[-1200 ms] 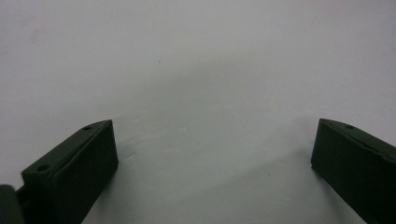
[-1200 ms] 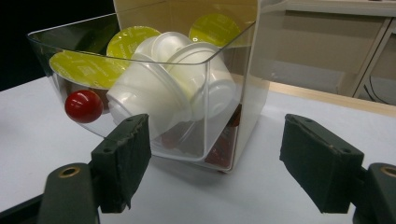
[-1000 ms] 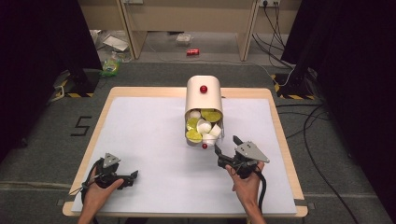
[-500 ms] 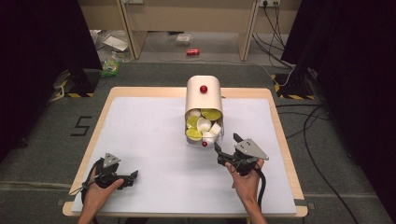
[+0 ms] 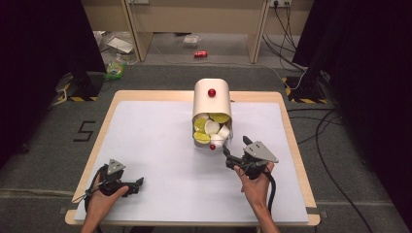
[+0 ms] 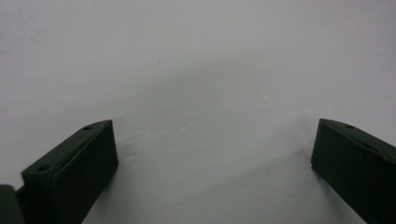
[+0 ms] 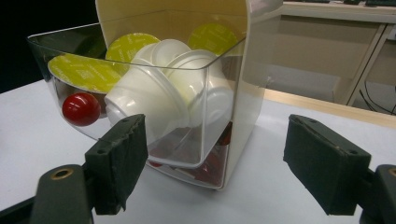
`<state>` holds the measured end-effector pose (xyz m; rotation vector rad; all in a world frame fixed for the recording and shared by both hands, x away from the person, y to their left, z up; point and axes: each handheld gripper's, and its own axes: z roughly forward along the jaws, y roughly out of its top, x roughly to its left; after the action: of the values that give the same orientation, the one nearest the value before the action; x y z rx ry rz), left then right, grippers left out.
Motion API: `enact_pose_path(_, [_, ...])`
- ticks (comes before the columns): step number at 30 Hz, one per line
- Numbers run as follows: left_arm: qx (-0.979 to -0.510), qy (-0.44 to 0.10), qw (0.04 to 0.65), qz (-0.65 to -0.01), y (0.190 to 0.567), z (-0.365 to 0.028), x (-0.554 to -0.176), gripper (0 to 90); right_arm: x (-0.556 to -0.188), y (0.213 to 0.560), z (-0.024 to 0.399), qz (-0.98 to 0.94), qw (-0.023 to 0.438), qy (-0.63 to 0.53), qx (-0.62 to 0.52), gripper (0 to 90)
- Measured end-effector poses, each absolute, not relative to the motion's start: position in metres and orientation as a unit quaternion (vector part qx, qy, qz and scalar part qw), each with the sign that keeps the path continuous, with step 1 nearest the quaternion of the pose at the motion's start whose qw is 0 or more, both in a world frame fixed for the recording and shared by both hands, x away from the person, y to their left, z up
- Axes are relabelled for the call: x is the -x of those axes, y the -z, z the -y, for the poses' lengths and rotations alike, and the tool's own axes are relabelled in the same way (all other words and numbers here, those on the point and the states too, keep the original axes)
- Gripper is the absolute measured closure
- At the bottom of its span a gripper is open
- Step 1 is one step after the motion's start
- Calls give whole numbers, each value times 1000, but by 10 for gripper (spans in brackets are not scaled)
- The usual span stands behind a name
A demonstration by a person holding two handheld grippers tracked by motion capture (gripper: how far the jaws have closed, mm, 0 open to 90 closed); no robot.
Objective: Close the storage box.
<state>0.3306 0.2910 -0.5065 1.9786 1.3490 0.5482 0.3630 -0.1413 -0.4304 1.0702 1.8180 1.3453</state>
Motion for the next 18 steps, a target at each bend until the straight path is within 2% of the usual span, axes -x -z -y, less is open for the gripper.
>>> enact_pose_path(18, [-759, -210, 336, -517, 506, -291, -331, 0, -374, 430, 140, -689, 319, -507, -408, 208])
